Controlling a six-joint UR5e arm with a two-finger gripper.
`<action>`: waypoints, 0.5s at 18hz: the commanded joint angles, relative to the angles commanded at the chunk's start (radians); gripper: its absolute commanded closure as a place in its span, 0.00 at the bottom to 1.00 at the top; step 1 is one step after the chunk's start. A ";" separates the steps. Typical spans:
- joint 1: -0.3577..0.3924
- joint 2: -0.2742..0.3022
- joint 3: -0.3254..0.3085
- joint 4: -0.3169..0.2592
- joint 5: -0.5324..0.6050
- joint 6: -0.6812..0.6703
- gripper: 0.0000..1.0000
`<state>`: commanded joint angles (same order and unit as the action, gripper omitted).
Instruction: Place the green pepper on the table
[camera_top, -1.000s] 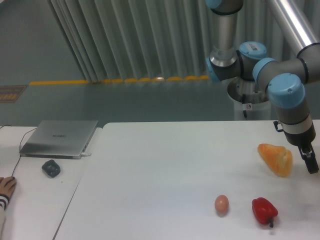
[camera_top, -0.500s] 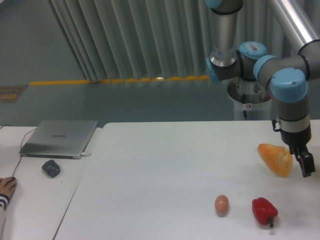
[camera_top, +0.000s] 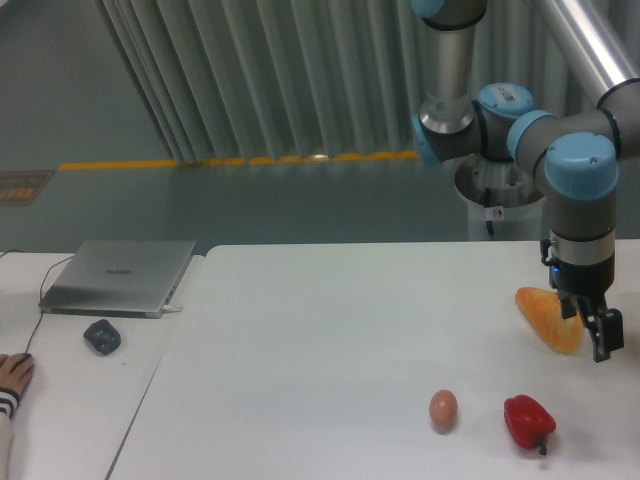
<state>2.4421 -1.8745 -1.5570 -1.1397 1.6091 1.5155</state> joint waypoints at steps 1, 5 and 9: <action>0.002 0.000 -0.002 0.000 0.000 -0.004 0.00; 0.000 -0.002 -0.005 0.009 0.002 -0.012 0.00; 0.032 0.003 -0.002 0.014 0.023 -0.024 0.00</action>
<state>2.4741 -1.8715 -1.5586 -1.1260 1.6321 1.4911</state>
